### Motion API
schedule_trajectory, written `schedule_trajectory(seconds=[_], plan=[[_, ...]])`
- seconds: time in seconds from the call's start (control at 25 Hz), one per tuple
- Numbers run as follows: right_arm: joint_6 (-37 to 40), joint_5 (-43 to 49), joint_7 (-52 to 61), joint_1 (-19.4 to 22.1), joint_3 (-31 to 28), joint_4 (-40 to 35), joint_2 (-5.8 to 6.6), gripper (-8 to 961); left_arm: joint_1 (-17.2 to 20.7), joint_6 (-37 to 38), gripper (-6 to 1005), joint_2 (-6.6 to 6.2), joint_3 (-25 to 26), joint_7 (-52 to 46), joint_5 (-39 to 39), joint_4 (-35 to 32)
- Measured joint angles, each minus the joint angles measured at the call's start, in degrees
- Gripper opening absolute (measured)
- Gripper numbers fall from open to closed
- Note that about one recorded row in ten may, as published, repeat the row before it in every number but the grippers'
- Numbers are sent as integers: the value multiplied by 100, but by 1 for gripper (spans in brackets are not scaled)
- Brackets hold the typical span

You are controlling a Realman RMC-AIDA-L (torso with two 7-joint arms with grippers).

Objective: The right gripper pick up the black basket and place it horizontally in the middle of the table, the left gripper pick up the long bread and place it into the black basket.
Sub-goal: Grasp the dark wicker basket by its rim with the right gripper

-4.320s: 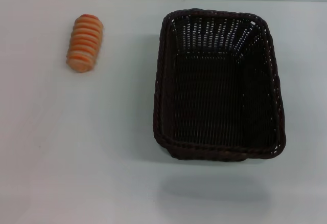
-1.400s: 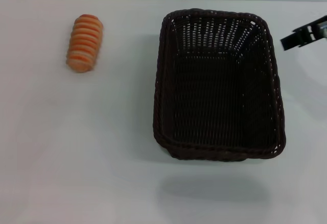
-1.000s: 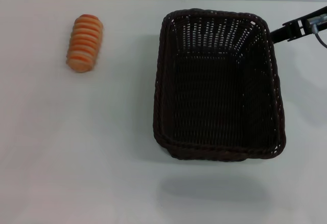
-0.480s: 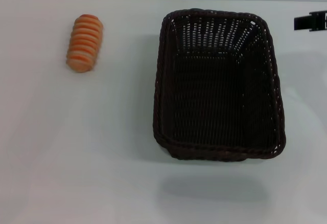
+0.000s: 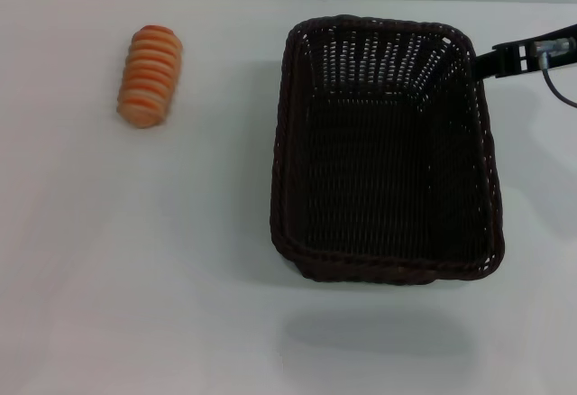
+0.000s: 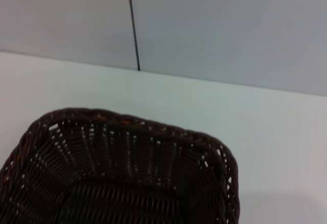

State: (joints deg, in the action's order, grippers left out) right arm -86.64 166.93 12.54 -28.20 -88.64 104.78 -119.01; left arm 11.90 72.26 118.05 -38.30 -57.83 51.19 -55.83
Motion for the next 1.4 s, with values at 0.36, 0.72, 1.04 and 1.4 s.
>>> schedule_trajectory(seconds=[0.36,0.72,1.04,1.4], plan=[[-117,-299,62,-43,-47,-237,1,640,-3,27,839,7,-2,49,0,65],[-128,-329,144,61,91,-384,-21,641,-27,71,839,7,-2,141,-5,122],[-86,-382,186,204,180,-356,-26,640,-30,77,839,7,-2,149,-5,126],[117,-382,193,527,298,-296,-23,640,-21,79,839,7,-2,149,-4,126]])
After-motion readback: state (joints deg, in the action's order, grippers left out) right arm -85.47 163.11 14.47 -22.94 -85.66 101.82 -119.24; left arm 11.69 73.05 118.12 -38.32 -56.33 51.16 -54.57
